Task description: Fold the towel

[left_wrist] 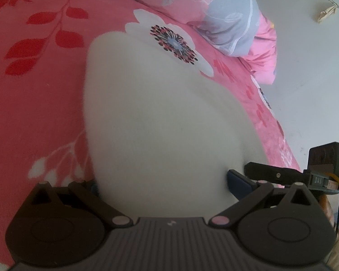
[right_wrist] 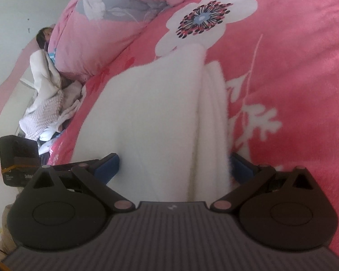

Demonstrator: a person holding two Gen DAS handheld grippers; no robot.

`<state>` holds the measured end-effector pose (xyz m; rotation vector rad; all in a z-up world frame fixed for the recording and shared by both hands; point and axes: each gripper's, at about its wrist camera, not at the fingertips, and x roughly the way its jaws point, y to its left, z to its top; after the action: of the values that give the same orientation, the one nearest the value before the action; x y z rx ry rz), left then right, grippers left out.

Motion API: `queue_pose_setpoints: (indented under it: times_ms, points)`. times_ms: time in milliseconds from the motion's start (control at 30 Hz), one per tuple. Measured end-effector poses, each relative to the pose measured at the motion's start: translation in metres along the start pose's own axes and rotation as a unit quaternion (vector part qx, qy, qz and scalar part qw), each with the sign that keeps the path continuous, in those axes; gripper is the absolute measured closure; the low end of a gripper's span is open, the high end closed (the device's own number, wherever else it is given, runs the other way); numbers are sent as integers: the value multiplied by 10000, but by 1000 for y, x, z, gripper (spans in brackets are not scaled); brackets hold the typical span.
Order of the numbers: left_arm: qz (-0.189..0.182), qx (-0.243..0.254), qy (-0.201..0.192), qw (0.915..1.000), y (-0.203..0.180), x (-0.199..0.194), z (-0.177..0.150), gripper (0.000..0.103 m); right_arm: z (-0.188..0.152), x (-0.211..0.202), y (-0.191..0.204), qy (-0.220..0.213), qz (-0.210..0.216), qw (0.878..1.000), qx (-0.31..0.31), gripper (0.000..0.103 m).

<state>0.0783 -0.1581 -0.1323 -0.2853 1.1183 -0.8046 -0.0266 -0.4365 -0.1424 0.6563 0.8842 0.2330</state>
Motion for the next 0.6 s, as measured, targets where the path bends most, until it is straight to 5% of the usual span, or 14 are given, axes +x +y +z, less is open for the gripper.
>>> queue_pose_setpoints:
  times_ms: [600]
  points:
    - [-74, -57, -110, 9999, 2, 0, -3, 0, 8, -1, 6, 421, -233, 9985, 263, 1]
